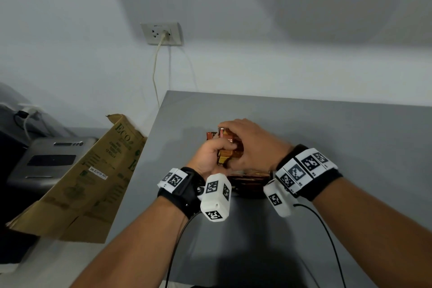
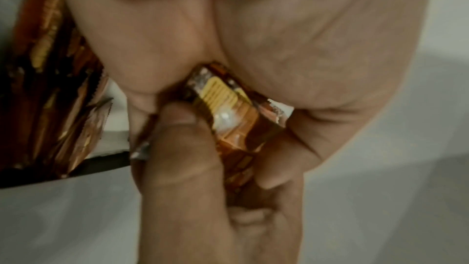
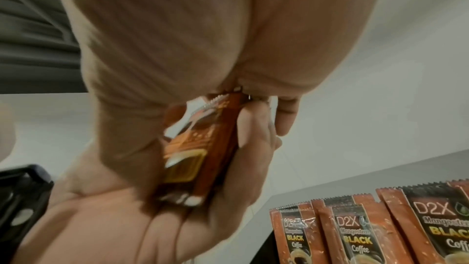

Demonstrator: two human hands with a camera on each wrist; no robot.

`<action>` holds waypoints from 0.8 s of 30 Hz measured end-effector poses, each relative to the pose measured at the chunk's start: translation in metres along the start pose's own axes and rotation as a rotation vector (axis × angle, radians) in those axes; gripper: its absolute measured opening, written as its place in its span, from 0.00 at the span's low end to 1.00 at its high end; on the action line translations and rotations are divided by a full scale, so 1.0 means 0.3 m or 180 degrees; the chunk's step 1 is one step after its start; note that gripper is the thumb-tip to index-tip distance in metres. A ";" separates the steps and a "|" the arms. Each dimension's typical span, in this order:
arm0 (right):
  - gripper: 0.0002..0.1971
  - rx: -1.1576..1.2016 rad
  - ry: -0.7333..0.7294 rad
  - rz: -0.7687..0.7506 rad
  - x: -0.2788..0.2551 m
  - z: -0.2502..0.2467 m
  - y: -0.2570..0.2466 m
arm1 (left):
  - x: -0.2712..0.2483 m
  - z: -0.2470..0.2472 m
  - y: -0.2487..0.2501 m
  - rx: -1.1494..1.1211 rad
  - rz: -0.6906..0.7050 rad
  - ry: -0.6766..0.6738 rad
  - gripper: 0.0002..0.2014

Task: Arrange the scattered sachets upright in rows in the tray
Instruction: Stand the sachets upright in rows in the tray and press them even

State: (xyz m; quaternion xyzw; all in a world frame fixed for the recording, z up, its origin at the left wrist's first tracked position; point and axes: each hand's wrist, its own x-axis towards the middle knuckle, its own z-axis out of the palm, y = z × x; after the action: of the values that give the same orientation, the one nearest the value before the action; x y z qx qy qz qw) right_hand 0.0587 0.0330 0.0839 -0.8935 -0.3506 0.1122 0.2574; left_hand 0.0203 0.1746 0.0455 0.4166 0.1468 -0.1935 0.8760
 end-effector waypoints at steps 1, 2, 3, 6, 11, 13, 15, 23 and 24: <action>0.49 -0.0068 -0.0050 -0.0011 -0.003 0.003 -0.001 | -0.004 0.001 0.001 -0.0017 -0.0043 -0.0032 0.17; 0.53 -0.0157 -0.0110 -0.0027 -0.006 0.008 -0.002 | -0.006 0.006 0.001 -0.0006 -0.0073 -0.0034 0.14; 0.57 -0.0261 -0.0158 -0.0045 -0.009 0.010 -0.008 | -0.008 0.010 0.003 0.0008 -0.0073 -0.0012 0.11; 0.51 -0.0310 -0.0083 -0.0030 -0.008 0.005 -0.011 | -0.004 0.012 -0.004 -0.0079 -0.0047 0.0082 0.11; 0.51 -0.0316 -0.0150 0.0000 -0.011 0.003 -0.003 | -0.007 0.011 -0.016 -0.0082 0.0045 -0.0029 0.12; 0.58 -0.0549 -0.0210 -0.0026 -0.018 0.005 -0.003 | -0.005 0.011 -0.014 -0.0046 0.0080 0.0035 0.11; 0.54 -0.0568 -0.0157 -0.0085 -0.017 0.010 0.002 | -0.007 0.008 -0.013 -0.0072 0.0077 -0.0013 0.11; 0.52 0.0548 0.0015 0.0236 -0.024 0.004 0.034 | 0.006 0.004 -0.011 0.0052 0.0169 0.0147 0.24; 0.47 0.0838 0.0188 0.0343 -0.026 0.000 0.039 | 0.008 0.001 -0.009 0.0051 0.0241 0.0146 0.26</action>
State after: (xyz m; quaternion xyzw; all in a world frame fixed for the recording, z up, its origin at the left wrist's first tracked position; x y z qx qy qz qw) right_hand 0.0596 0.0203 0.0779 -0.8724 -0.2766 0.1445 0.3762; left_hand 0.0213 0.1723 0.0427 0.4332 0.1493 -0.1517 0.8758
